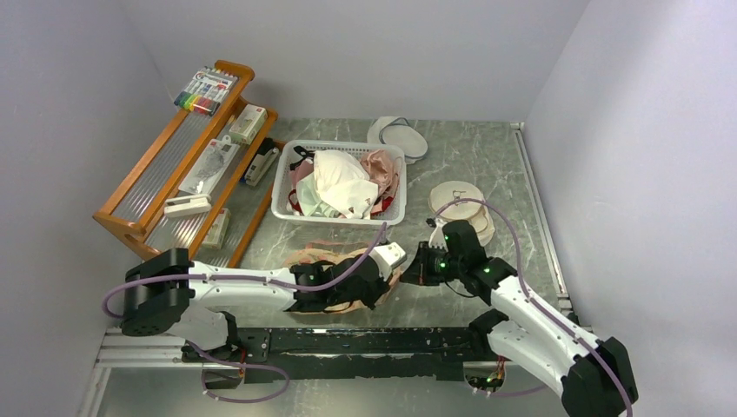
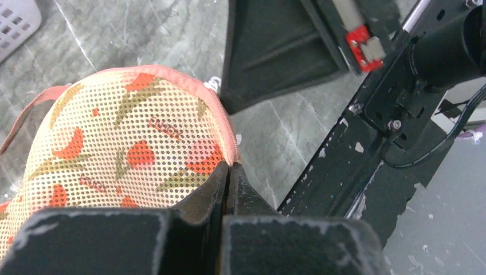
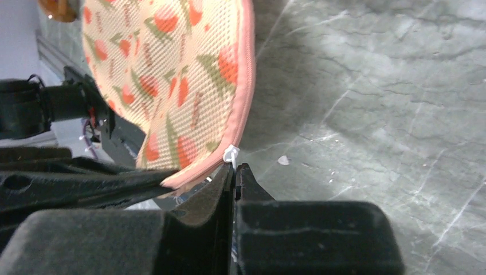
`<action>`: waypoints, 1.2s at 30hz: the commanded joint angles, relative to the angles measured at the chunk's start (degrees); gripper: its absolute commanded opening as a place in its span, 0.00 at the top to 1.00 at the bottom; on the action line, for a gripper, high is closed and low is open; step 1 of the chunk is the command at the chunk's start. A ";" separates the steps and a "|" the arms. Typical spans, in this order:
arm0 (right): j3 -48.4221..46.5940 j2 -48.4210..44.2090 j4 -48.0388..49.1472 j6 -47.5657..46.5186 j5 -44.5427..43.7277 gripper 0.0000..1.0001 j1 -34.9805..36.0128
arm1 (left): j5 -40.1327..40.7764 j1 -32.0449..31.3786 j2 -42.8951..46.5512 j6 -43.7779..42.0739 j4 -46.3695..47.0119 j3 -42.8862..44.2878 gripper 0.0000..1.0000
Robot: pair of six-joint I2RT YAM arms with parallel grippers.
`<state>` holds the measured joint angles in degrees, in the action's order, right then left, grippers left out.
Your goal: Unzip the laundry bag and remove the bra
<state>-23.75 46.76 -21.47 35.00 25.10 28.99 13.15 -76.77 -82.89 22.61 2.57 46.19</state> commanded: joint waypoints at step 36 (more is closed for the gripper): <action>-18.54 -11.40 -25.95 7.83 -26.11 1.00 -0.48 | -10.19 -2.11 -7.32 3.77 3.67 3.14 0.93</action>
<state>-33.58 42.24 -32.36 38.63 11.62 29.52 9.74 -77.52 -86.72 28.08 7.79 45.69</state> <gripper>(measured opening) 0.007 0.068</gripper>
